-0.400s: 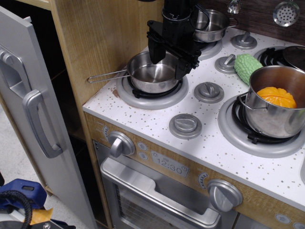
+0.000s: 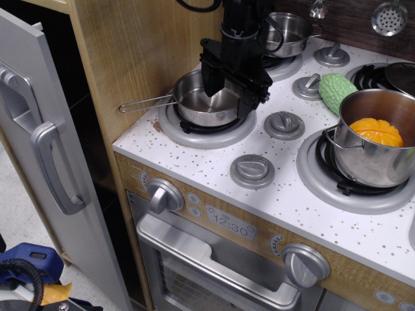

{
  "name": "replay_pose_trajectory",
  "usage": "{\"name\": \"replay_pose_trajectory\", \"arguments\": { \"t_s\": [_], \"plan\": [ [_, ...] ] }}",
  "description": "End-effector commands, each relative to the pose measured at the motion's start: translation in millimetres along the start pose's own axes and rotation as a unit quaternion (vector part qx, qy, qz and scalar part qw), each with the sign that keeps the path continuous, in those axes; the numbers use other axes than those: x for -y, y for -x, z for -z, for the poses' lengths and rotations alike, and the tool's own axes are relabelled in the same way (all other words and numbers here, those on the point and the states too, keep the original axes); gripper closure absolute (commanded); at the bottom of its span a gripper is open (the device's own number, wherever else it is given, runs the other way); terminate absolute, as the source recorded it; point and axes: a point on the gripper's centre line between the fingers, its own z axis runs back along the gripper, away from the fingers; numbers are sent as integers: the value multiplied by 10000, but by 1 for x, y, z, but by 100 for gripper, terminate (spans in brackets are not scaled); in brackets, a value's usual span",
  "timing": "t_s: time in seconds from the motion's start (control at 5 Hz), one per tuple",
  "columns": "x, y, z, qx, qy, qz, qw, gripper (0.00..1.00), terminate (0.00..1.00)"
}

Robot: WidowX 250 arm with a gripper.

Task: Pick up pan from stove

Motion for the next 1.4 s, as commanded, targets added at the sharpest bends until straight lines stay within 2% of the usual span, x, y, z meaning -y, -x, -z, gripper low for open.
{"name": "replay_pose_trajectory", "arguments": {
  "t_s": [0.0, 0.2, 0.4, 0.6, 0.8, 1.2],
  "plan": [
    [-11, -3, 2, 269, 39, 84, 9996, 0, 0],
    [-14, -2, 13, 332, 224, 84, 9992, 0, 0],
    [-13, -2, 16, 315, 257, 35, 9992, 100, 0],
    [-12, -1, 14, 302, 270, 8, 9992, 100, 0],
    [-8, -4, -3, 321, -56, -47, 9995, 100, 0],
    [-11, -13, -44, 194, -482, -84, 9986, 100, 0]
  ]
}}
